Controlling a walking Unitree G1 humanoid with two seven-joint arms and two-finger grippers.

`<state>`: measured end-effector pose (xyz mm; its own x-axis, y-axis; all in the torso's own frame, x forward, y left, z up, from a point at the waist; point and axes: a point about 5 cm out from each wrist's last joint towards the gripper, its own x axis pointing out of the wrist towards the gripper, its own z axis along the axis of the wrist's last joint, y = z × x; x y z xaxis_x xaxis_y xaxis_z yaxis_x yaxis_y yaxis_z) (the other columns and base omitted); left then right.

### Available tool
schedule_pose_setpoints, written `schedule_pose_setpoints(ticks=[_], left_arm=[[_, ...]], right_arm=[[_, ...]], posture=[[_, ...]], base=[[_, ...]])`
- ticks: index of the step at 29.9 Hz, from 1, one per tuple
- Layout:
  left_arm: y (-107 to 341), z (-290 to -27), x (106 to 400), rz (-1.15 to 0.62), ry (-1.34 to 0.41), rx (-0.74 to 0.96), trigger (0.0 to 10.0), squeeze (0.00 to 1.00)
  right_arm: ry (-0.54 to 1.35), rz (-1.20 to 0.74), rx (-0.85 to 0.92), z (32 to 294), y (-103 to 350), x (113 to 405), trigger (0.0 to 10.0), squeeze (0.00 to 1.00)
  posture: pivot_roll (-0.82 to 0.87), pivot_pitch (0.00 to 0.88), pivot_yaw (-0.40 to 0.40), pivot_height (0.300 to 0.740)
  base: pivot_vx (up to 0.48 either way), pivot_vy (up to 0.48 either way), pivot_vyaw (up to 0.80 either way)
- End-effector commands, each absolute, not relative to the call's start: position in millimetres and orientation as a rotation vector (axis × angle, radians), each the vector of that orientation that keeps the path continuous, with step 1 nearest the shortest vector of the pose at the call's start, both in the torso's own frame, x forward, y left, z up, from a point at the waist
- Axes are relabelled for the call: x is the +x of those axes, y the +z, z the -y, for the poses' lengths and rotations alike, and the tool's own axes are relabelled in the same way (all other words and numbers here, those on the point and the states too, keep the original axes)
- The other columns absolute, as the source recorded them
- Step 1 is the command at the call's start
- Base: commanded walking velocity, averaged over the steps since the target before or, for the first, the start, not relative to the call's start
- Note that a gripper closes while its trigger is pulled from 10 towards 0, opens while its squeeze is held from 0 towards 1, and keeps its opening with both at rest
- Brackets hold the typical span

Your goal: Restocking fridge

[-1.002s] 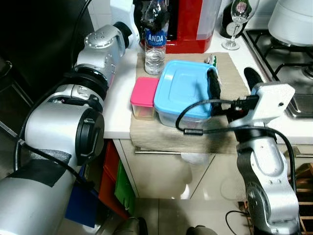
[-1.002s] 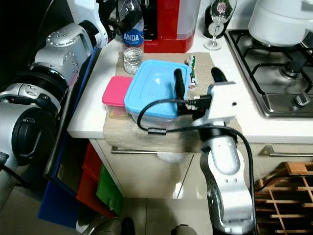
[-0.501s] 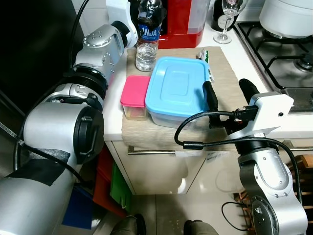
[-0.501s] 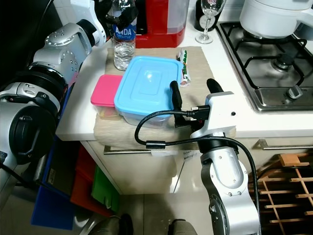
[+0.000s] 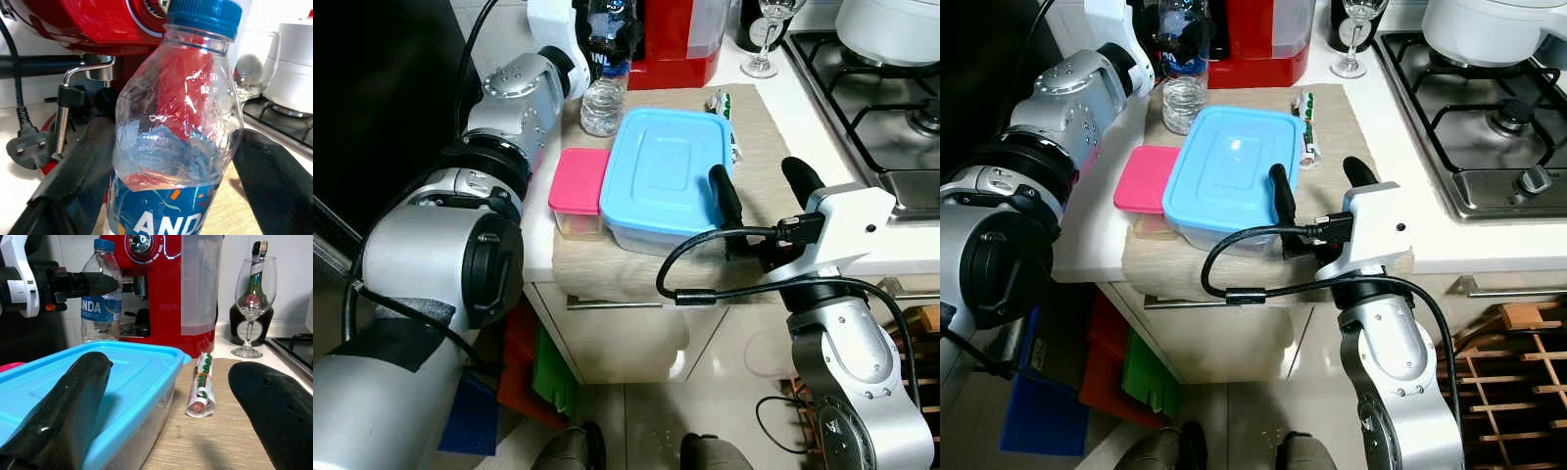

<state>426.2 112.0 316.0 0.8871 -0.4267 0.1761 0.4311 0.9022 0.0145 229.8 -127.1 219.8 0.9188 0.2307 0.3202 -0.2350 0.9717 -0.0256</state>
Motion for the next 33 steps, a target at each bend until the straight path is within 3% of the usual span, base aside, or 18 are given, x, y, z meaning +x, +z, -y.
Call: schedule_pose_setpoints(ticks=[1, 10, 22, 33], left_arm=[[310, -116, 427, 0.154, -0.435, -0.005, 0.0, 0.00], [299, -116, 427, 0.113, -0.417, 0.121, 0.0, 0.00], [296, -123, 427, 0.120, -0.415, 0.006, 0.0, 0.00], [320, -132, 424, 0.261, -0.448, -0.027, 0.0, 0.00]], right_arm=[[0.251, 0.318, 0.015, 126, 220, 228, 10.0, 0.00], [0.257, 0.316, 0.011, 127, 219, 231, 10.0, 0.00], [0.264, 0.309, 0.005, 127, 217, 236, 10.0, 0.00], [0.246, 0.299, 0.014, 131, 210, 252, 10.0, 0.00]], posture=[[-0.27, 0.166, 0.081, 0.740], [-0.26, 0.156, 0.076, 0.740], [-0.25, 0.133, 0.062, 0.740], [-0.20, 0.066, 0.038, 0.740]], base=[[0.000, 0.000, 0.00], [0.000, 0.000, 0.00], [0.000, 0.000, 0.00], [0.000, 0.000, 0.00]])
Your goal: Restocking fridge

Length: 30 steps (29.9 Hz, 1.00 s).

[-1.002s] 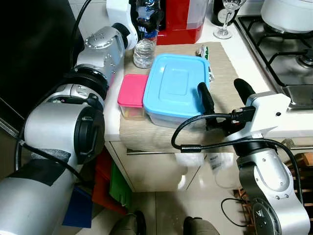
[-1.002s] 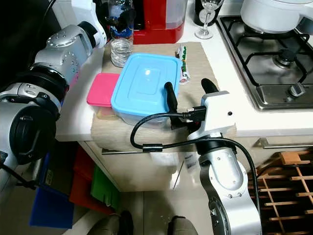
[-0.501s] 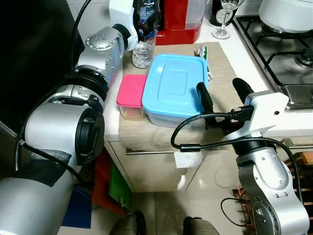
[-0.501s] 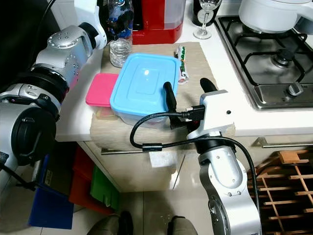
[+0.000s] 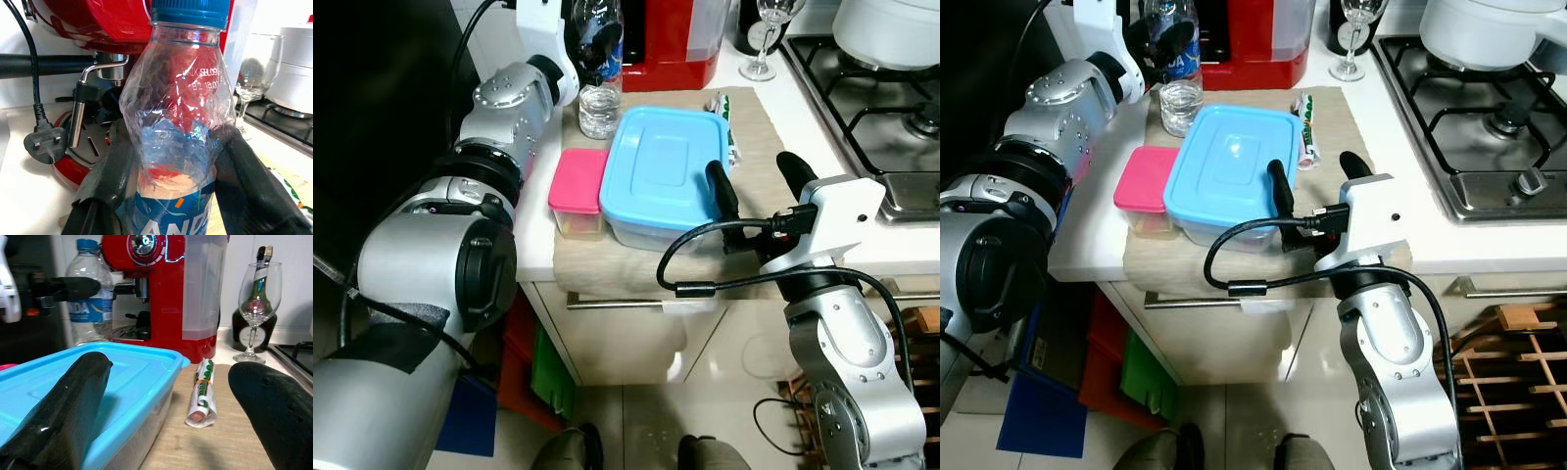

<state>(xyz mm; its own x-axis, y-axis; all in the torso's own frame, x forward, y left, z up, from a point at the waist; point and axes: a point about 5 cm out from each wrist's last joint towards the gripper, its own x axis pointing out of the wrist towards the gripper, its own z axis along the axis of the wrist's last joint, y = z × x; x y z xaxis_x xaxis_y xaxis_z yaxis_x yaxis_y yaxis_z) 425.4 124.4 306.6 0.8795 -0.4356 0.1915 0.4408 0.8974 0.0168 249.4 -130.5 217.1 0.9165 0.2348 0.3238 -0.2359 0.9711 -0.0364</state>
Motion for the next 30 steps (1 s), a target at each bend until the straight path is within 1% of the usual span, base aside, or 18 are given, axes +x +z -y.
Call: schedule_pose_setpoints(ticks=[1, 8, 11, 12, 13, 17, 18, 19, 21, 22, 25, 27, 30], left_arm=[[326, -132, 423, 0.285, -0.458, -0.031, 0.0, 0.00], [346, -133, 419, 0.375, -0.493, -0.002, 0.0, 0.00], [349, -135, 419, 0.392, -0.476, 0.028, 0.0, 0.00], [354, -139, 418, 0.419, -0.450, 0.033, 10.0, 0.00], [354, -139, 418, 0.419, -0.450, 0.033, 10.0, 0.00], [368, -143, 413, 0.511, -0.416, 0.076, 10.0, 0.00], [373, -143, 410, 0.561, -0.408, 0.101, 10.0, 0.00], [373, -143, 410, 0.561, -0.408, 0.101, 10.0, 0.00], [380, -143, 405, 0.629, -0.406, 0.124, 10.0, 0.00], [385, -141, 400, 0.669, -0.419, 0.109, 10.0, 0.00], [391, -136, 394, 0.715, -0.433, 0.115, 10.0, 0.00], [390, -132, 389, 0.745, -0.431, 0.149, 10.0, 0.00], [384, -131, 386, 0.750, -0.433, 0.156, 10.0, 0.00]], right_arm=[[0.246, 0.302, 0.015, 131, 210, 254, 10.0, 0.00], [0.249, 0.315, 0.017, 128, 208, 265, 10.0, 0.00], [0.249, 0.320, 0.017, 127, 208, 267, 10.0, 0.00], [0.247, 0.326, 0.016, 127, 207, 269, 10.0, 0.00], [0.247, 0.326, 0.016, 127, 207, 269, 10.0, 0.00], [0.199, 0.354, 0.012, 132, 209, 272, 10.0, 0.00], [0.155, 0.379, 0.006, 137, 212, 274, 10.0, 0.00], [0.155, 0.379, 0.006, 137, 212, 274, 10.0, 0.00], [0.114, 0.409, -0.004, 143, 216, 276, 10.0, 0.00], [0.077, 0.449, -0.024, 148, 223, 279, 10.0, 0.00], [0.040, 0.508, -0.053, 153, 234, 280, 10.0, 0.00], [0.008, 0.553, -0.069, 157, 244, 279, 10.0, 0.00], [-0.035, 0.606, -0.072, 163, 255, 278, 10.0, 0.00]], posture=[[-0.19, 0.045, 0.035, 0.740], [-0.16, 0.007, 0.038, 0.740], [-0.16, 0.001, 0.042, 0.740], [-0.16, 0.000, 0.046, 0.740], [-0.16, 0.000, 0.046, 0.740], [-0.16, 0.000, 0.049, 0.740], [-0.15, 0.000, 0.049, 0.740], [-0.15, 0.000, 0.049, 0.740], [-0.15, 0.000, 0.045, 0.740], [-0.14, 0.000, 0.041, 0.740], [-0.13, 0.000, 0.036, 0.740], [-0.13, 0.000, 0.035, 0.740], [-0.13, 0.000, 0.033, 0.740]], base=[[0.000, 0.000, 0.00], [0.000, 0.000, 0.00], [0.000, 0.000, 0.00], [0.000, 0.000, 0.00], [0.000, 0.000, 0.00], [0.000, 0.000, 0.00], [0.000, 0.000, 0.00], [0.000, 0.000, 0.00], [0.000, 0.000, 0.00], [0.000, 0.000, 0.00], [0.000, 0.000, 0.00], [0.000, 0.000, 0.00], [0.000, 0.000, 0.00]])
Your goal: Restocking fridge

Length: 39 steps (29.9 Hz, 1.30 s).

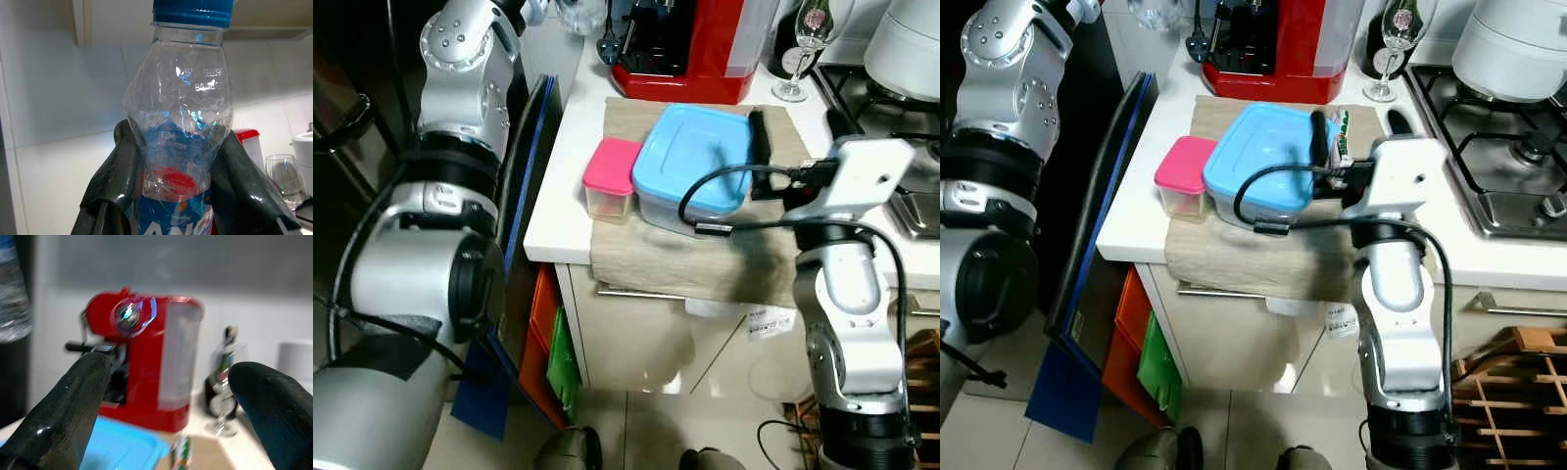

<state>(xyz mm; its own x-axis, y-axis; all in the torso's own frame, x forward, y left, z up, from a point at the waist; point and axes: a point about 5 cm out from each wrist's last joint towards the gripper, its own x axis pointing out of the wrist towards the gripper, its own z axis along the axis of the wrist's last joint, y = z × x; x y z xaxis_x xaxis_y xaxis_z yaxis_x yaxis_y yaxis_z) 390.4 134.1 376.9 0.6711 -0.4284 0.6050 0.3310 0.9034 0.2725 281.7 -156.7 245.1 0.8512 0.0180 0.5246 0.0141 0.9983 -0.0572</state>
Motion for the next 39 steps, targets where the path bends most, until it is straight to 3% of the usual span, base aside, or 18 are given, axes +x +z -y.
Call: schedule_pose_setpoints(ticks=[1, 15, 39], left_arm=[[381, -131, 385, 0.748, -0.432, 0.155, 10.0, 0.00], [345, -132, 341, 0.793, -0.303, 0.213, 10.0, 0.00], [340, -121, 340, 0.752, -0.321, 0.203, 10.0, 0.00]], right_arm=[[-0.050, 0.624, -0.071, 166, 259, 278, 10.0, 0.00], [-0.150, 0.694, -0.053, 177, 269, 262, 10.0, 0.00], [-0.086, 0.645, -0.071, 166, 256, 274, 10.0, 0.00]], posture=[[-0.13, 0.000, 0.033, 0.740], [-0.11, 0.000, 0.019, 0.740], [-0.12, 0.000, 0.012, 0.740]], base=[[0.000, 0.000, 0.00], [0.000, 0.000, 0.00], [-0.021, 0.000, 0.00]])
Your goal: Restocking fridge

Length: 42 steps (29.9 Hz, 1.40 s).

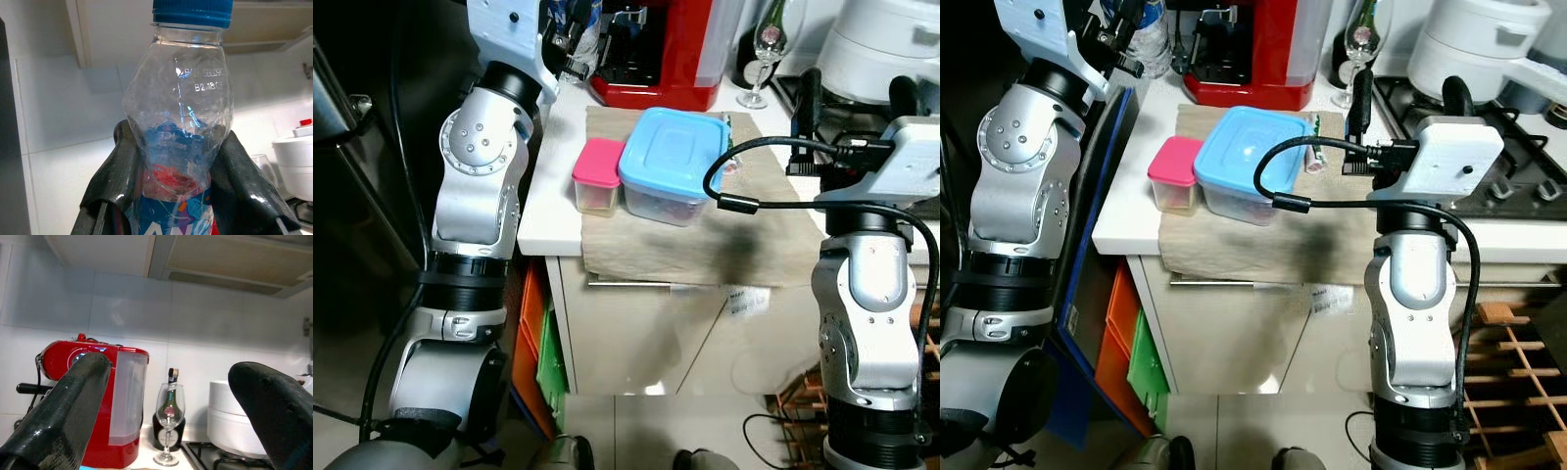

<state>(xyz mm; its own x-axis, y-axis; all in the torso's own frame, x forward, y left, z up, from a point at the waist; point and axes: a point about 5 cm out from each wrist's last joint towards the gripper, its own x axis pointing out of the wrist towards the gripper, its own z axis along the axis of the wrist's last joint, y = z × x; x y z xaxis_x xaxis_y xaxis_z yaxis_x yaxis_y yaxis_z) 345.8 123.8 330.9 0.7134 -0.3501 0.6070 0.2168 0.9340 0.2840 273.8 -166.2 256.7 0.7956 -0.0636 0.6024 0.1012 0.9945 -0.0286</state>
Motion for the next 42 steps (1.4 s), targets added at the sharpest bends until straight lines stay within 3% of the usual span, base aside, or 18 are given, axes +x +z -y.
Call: schedule_pose_setpoints(ticks=[1, 31, 42], left_arm=[[340, -121, 340, 0.751, -0.321, 0.202, 10.0, 0.00], [336, -116, 334, 0.739, -0.302, 0.168, 10.0, 0.00], [275, -113, 330, 0.494, -0.271, 0.011, 10.0, 0.00]], right_arm=[[-0.085, 0.644, -0.071, 166, 255, 274, 10.0, 0.00], [-0.038, 0.603, -0.065, 161, 244, 279, 10.0, 0.00], [0.062, 0.419, -0.043, 156, 207, 281, 10.0, 0.00]], posture=[[-0.12, 0.000, 0.012, 0.740], [-0.11, 0.000, 0.008, 0.740], [-0.09, 0.000, 0.004, 0.740]], base=[[-0.270, 0.000, 0.00], [-0.284, 0.000, 0.00], [-0.076, 0.000, 0.00]])
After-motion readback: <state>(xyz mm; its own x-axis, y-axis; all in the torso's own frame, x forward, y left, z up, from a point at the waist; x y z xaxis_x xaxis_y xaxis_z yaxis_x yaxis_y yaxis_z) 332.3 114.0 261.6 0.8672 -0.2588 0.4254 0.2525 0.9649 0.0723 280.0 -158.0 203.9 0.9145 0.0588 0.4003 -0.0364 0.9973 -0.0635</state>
